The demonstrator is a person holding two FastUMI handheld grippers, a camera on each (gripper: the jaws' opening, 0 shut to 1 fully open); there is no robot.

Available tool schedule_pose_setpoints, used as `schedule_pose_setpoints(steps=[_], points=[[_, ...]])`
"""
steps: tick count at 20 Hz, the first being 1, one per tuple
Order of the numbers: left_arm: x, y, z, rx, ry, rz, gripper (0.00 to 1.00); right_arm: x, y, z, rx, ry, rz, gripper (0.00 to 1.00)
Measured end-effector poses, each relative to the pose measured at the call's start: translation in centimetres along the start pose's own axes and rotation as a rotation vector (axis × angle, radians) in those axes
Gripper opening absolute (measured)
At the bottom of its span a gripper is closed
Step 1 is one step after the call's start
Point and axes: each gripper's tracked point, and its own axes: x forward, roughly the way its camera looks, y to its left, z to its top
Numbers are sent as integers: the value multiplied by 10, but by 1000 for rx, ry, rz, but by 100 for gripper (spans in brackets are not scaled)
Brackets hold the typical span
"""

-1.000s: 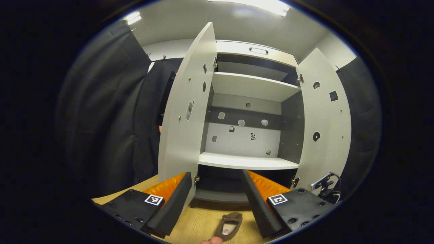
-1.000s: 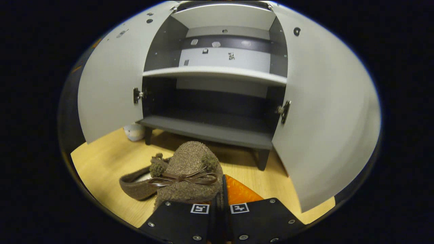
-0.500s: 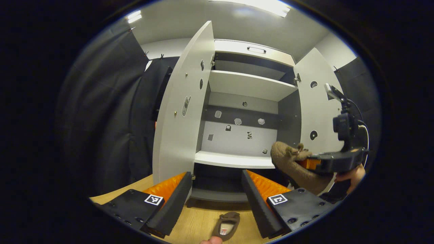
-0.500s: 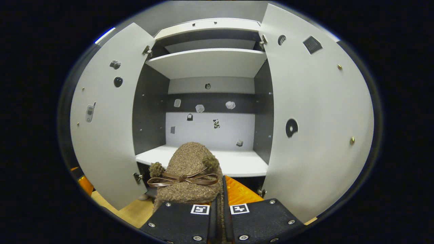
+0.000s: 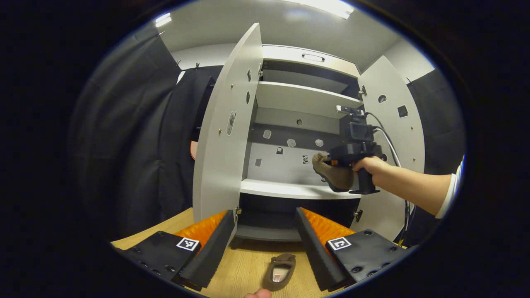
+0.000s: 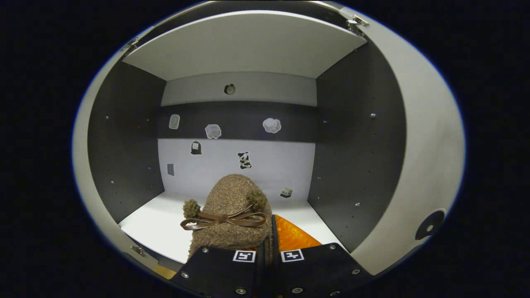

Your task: Grab one shoe with the right hand and put it into the shoe cabinet, grab the other shoe with the left hand and put it into the shoe cabinet; then close the right door with the right hand and the left door with the left hand.

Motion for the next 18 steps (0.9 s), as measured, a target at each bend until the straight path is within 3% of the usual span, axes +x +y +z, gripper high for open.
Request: schedule_pose_setpoints(steps=[7,8,9,11,14,17,18], points=[[4,14,-3,-13,13,28,97,65,-11,-49,30,168,-47,10],[4,17,-4,-11,15,35,97,67,-14,-51,27,172,-52,5],[5,20,-4,-12,17,41,94,65,-14,-53,21,179,-45,16],[6,22,-7,-18,23,46,94,63,-15,-54,25,189,-28,20],[7,23,-9,-25,28,47,96,54,-20,-55,17,207,1,42],[7,20,-10,-30,32,42,94,43,-25,-56,2,223,38,71],[8,19,-11,-28,33,38,96,40,-26,-55,7,230,51,75]])
